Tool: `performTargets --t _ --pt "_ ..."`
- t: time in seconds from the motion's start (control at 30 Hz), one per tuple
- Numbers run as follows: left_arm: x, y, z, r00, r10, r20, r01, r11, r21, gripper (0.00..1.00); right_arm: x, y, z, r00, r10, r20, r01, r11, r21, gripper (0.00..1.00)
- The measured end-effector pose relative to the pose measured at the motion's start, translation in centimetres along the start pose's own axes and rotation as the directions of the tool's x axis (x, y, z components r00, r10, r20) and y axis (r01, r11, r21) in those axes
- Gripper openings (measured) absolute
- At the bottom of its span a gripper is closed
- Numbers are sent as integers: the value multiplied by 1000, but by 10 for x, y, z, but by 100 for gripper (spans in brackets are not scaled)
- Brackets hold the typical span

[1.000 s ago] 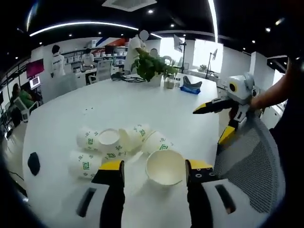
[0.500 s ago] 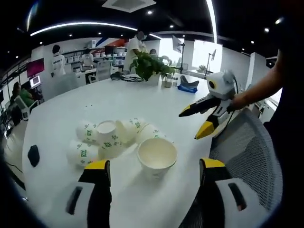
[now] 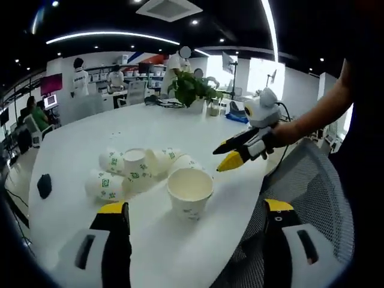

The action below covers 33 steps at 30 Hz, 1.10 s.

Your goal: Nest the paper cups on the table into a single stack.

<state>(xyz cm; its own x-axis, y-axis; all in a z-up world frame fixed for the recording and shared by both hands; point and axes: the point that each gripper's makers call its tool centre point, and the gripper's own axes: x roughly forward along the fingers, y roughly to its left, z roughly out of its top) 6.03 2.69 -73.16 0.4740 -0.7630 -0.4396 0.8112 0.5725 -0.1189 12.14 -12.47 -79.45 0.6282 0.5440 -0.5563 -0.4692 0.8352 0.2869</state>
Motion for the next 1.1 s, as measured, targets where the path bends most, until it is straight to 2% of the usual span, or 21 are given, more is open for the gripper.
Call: performTargets --t 0.23,0.43,0.6,0.8,1.1 --pt "-4 -2 -1 999 34 37 -33 999 -43 94 14 -1 4 1000 -20 -5 20 999 36 65" --pt "-5 -10 -13 999 29 21 -28 999 -37 98 26 0 8 1000 -24 -16 24 998 56 62" --pt "-4 -10 -15 999 34 18 -34 999 -14 99 36 2 8 998 -49 -34 51 998 48 60" --pt "-2 -10 -15 999 32 35 -31 999 -35 99 43 4 6 996 -75 -58 78 996 54 56" --pt "3 -16 -22 1000 11 12 -11 1000 -11 99 54 6 3 992 -89 -85 98 988 118 49"
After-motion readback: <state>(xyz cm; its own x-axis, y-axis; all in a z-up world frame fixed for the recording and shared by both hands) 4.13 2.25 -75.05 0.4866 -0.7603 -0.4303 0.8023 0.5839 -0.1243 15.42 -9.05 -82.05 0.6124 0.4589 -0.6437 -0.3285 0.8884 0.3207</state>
